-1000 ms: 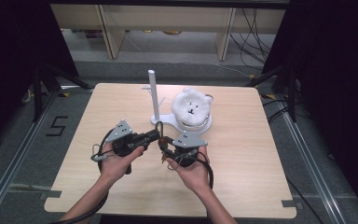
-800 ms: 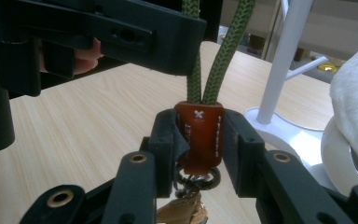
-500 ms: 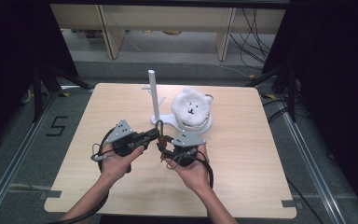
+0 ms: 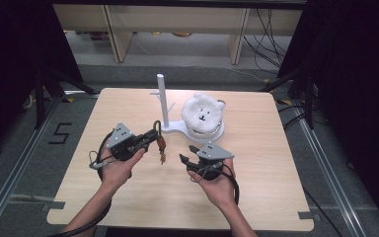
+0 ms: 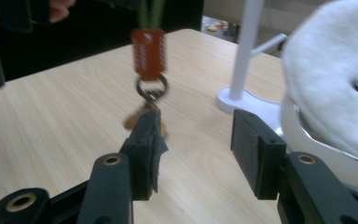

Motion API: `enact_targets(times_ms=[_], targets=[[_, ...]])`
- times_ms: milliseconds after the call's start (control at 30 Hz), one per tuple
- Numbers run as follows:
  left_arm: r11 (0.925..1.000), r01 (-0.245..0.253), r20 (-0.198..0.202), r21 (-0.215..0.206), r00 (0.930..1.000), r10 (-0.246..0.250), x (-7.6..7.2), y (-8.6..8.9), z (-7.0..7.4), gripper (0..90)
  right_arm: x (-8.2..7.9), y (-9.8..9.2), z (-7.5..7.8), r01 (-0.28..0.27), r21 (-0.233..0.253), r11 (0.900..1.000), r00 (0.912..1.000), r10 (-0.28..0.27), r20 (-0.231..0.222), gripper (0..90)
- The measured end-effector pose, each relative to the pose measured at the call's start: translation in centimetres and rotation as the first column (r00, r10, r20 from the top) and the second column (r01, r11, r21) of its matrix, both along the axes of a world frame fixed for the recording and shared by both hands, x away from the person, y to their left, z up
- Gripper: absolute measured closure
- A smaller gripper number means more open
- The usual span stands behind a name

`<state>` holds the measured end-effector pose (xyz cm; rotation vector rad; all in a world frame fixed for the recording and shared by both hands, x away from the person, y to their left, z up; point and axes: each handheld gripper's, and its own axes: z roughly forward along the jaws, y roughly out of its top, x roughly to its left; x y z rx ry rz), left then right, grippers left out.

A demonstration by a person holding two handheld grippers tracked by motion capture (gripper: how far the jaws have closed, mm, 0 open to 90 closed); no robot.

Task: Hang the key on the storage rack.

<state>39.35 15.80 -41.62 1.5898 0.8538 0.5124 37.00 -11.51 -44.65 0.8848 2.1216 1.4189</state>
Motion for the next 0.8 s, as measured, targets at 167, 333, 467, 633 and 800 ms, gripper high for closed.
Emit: enact_targets(times_ms=[167, 333, 467, 633, 800], targets=[[0.9993, -0.037, -0.004, 0.001, 0.9993, 0.037, 0.4, 0.7, -0.2, 83.7, -0.3, -2.2, -0.6, 0.066, 0.012, 0.998, 0.9971, -0.065, -0.038, 53.9], [0.9973, -0.073, -0.003, 0.005, 0.9973, 0.073, 0.5, 1.6, -0.2, 83.6, -0.3, -4.6, -1.4, 0.108, 0.015, 0.994, 0.9929, -0.108, -0.051, 53.9], [0.9953, -0.096, 0.0, 0.011, 0.9953, 0.096, 0.6, 2.2, -0.1, 83.7, -0.3, -6.2, -2.0, 0.145, 0.023, 0.989, 0.9879, -0.143, -0.06, 53.9], [0.9937, -0.111, 0.004, 0.009, 0.9938, 0.111, 0.6, 2.8, 0.0, 83.7, -0.7, -7.6, -2.4, 0.205, 0.02, 0.979, 0.9767, -0.203, -0.07, 54.1], [0.9924, -0.122, 0.001, 0.011, 0.9925, 0.122, 0.9, 3.2, 0.0, 83.7, -0.6, -8.6, -2.7, 0.23, 0.019, 0.973, 0.9701, -0.228, -0.084, 54.5]])
